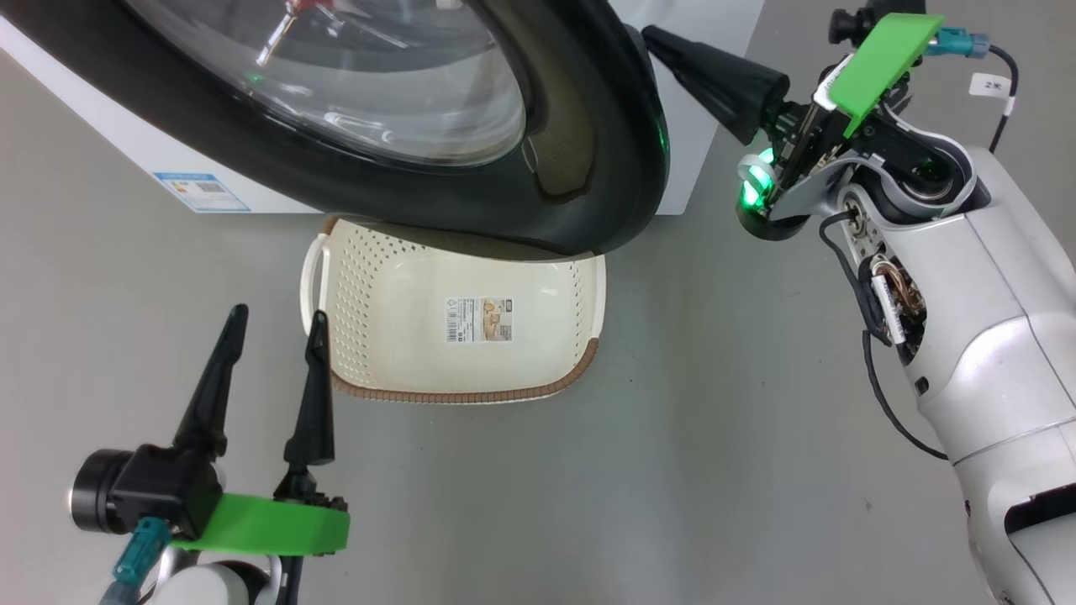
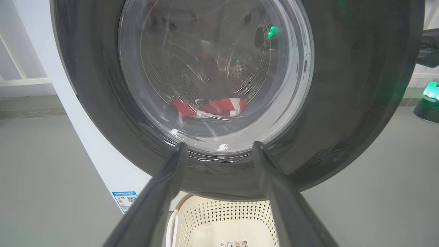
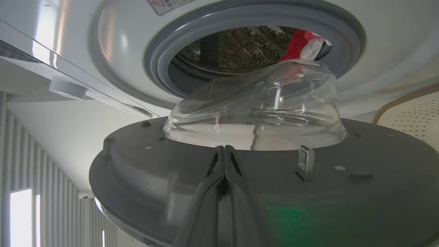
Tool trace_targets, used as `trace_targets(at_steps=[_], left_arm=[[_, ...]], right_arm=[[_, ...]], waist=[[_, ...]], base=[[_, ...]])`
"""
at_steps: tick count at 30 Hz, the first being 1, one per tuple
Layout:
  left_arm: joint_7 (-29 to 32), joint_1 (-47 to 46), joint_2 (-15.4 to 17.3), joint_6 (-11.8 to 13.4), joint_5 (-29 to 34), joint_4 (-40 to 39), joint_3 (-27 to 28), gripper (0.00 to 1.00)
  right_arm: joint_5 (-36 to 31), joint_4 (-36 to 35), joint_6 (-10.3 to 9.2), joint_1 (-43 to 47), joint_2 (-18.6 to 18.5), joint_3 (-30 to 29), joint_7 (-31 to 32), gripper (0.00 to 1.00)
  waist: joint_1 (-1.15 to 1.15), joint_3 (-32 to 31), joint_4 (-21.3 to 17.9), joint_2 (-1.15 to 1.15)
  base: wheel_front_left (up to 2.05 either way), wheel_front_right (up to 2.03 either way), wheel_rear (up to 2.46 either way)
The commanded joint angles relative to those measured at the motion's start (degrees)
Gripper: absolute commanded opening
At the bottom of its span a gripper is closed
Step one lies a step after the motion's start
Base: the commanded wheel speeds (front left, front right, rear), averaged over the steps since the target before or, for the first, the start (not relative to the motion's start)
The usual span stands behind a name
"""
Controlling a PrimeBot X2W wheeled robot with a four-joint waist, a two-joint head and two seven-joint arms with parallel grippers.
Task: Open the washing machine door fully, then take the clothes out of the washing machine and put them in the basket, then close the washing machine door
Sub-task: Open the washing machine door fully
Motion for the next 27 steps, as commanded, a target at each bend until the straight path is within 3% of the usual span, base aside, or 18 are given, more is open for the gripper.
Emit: trace_targets(at_steps=[1, 17, 27], left_arm=[[-0.44, -0.56, 0.91, 0.4, -0.36, -1.22, 1.6, 1.0], [-0.44, 0.71, 0.91, 1.2, -1.07, -0.76, 1.58, 1.0], [-0.44, 3.71, 0.91, 1.91, -1.55, -0.61, 1.94, 1.0]], right_arm=[[0.49, -2.27, 0.41, -0.72, 0.98, 0.65, 1.65, 0.0], [-2.94, -6.83, 0.41, 4.22, 1.01, 4.84, 6.44, 0.0], [-1.18, -8.35, 0.41, 8.9, 1.01, 9.24, 7.43, 0.0]], waist=[[0.0, -0.04, 0.05, 0.0], [0.0, -3.79, 2.24, 0.0], [0.0, -8.36, 5.59, 0.0]], base=[[0.0, 0.0, 0.0], [0.0, 0.0, 0.0], [0.0, 0.0, 0.0]])
